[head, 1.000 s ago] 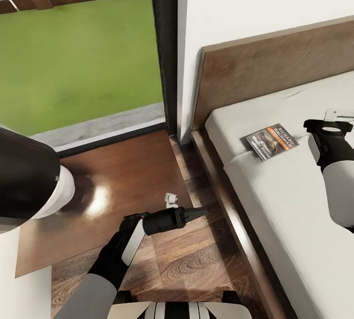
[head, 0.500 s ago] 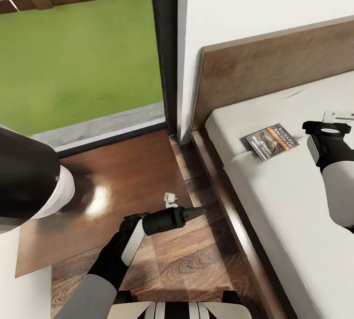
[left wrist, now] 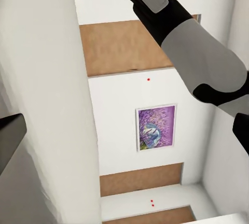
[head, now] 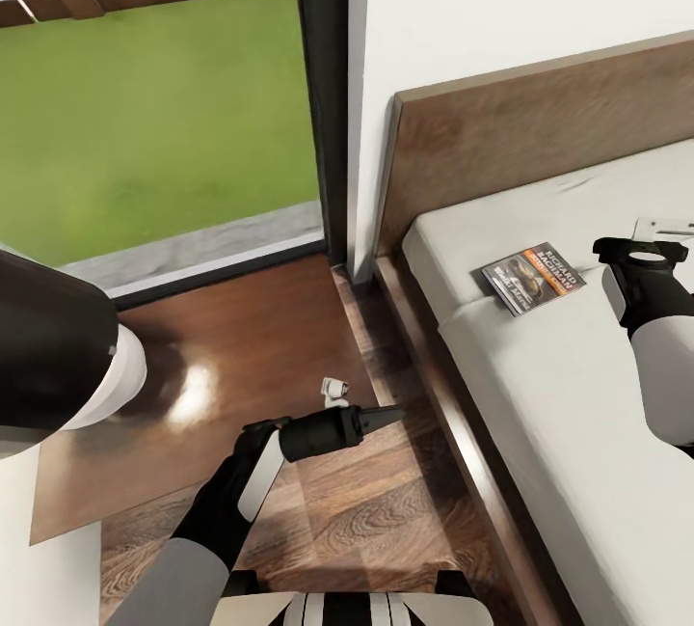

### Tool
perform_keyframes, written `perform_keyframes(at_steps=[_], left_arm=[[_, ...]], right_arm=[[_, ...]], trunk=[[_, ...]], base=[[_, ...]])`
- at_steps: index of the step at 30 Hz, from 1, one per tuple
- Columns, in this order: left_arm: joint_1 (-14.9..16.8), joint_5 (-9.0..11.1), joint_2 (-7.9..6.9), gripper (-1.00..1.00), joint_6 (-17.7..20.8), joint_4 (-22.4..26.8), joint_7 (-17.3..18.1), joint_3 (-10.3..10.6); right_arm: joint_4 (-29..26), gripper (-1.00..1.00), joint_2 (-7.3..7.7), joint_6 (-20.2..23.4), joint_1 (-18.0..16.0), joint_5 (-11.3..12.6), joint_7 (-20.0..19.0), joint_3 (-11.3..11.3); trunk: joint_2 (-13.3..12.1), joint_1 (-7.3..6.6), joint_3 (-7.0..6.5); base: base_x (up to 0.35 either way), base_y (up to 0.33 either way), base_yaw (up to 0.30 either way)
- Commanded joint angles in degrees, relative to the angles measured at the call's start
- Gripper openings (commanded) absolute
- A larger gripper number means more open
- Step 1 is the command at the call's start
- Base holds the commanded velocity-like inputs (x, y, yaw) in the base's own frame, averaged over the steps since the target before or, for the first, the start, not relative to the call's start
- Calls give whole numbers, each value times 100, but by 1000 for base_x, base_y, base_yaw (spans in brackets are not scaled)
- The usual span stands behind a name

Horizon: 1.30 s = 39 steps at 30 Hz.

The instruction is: In the bedroom, move the book from the bed onto either nightstand, and place the two sandals side by side next to the bed.

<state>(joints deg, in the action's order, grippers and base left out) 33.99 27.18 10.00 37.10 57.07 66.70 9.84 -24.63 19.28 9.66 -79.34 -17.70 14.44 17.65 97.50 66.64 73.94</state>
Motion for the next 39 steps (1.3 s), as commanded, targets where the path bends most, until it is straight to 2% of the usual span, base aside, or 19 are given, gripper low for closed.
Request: perform_keyframes(at_steps=[1, 8, 14, 26, 33, 39], left_arm=[[2, 33, 0, 100, 51, -2, 1, 3], [2, 33, 0, 100, 51, -3, 1, 1], [2, 33, 0, 100, 51, -2, 1, 1], [2, 33, 0, 100, 51, -3, 1, 1], [2, 33, 0, 100, 51, -3, 1, 1], [2, 33, 0, 100, 51, -3, 1, 2]], right_arm=[[-7, 100, -3, 37, -2, -58, -2, 19], [-7, 100, -3, 39, -2, -58, -2, 19], [-7, 100, -3, 36, -2, -58, -2, 19], [-7, 100, -3, 36, -2, -58, -2, 19], [-7, 100, -3, 36, -2, -58, -2, 19], [-7, 100, 0, 37, -2, -58, -2, 19]], trunk=[[1, 0, 2], [282, 153, 128], [282, 153, 128], [763, 417, 344], [763, 417, 344], [1004, 549, 451]], base=[[0, 0, 0], [0, 0, 0], [0, 0, 0], [0, 0, 0], [0, 0, 0], [0, 0, 0]])
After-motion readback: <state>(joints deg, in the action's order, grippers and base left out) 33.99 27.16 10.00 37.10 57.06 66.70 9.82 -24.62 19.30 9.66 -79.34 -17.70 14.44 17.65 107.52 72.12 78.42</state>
